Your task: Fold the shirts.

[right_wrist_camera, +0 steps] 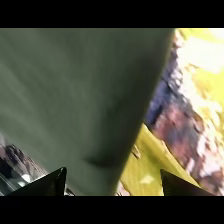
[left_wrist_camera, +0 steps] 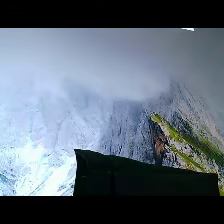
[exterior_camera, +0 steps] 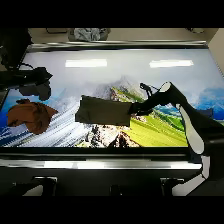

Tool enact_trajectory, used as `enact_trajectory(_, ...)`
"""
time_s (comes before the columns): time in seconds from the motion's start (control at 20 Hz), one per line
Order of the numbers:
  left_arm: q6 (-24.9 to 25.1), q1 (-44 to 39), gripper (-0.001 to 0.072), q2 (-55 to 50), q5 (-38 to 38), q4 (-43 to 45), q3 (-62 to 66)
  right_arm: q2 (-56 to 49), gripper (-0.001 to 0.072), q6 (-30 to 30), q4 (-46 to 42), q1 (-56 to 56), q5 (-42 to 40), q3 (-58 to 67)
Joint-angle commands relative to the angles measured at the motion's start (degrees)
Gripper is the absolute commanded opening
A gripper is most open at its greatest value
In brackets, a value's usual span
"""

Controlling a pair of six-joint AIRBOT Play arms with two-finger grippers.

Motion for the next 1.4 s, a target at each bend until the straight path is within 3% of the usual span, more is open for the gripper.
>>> enact_trajectory(0.0, 0.63, -0.26, 0.0027, 0.0, 0.04, -0.22, -0.46, -2.86, 0.0616, -0.15, 5.68, 1.68, -2.89, -0.94)
enact_trajectory(0.05, 0.74, -0.42, 0.0027, 0.02, 0.04, -0.26, -0.46, -3.17, 0.0595, -0.15, 5.79, 2.38, -3.28, -0.94)
enact_trajectory(0.1, 0.74, -0.81, 0.0027, 0.02, 0.07, -0.35, -0.46, -3.23, 0.0477, -0.2, 5.7, 2.95, -3.98, -0.92)
enact_trajectory(0.15, 0.72, -0.96, 0.0027, 0.0, 0.07, -0.5, -0.46, -3.23, 0.0192, -0.22, 5.77, 3.04, -4.96, -0.92)
enact_trajectory(0.2, 0.72, -1.29, 0.0028, 0.02, 0.04, -0.44, -0.46, -3.1, 0.0035, -0.55, 6.29, 3.06, -5.68, -0.83)
enact_trajectory(0.3, 0.74, -1.86, 0.0027, -0.02, 0.04, -0.39, -0.48, -1.33, 0.0039, -5.99, 6.32, 2.43, -5.14, 0.48)
enact_trajectory(0.4, 0.74, -2.19, 0.0027, -0.02, 0.04, -0.42, -0.48, 2.36, 0.0039, -7.58, 5.81, 0.22, -2.69, 3.17)
enact_trajectory(0.85, 1.38, -2.62, 0.0027, -0.04, 0.09, -0.37, -0.48, 20.28, 0.0039, -1.18, 3.74, -29.29, 9.77, 14.05)
enact_trajectory(1.15, 1.4, -2.62, 0.0027, -0.04, 0.07, -0.37, -0.48, 22.71, 0.0039, 0.04, 3.78, -49.57, 12.92, 15.28)
enact_trajectory(1.35, 1.4, -2.62, 0.0028, -0.04, 0.07, -0.37, -0.48, 22.71, 0.0039, 0.02, 3.76, -57.44, 11.45, 15.28)
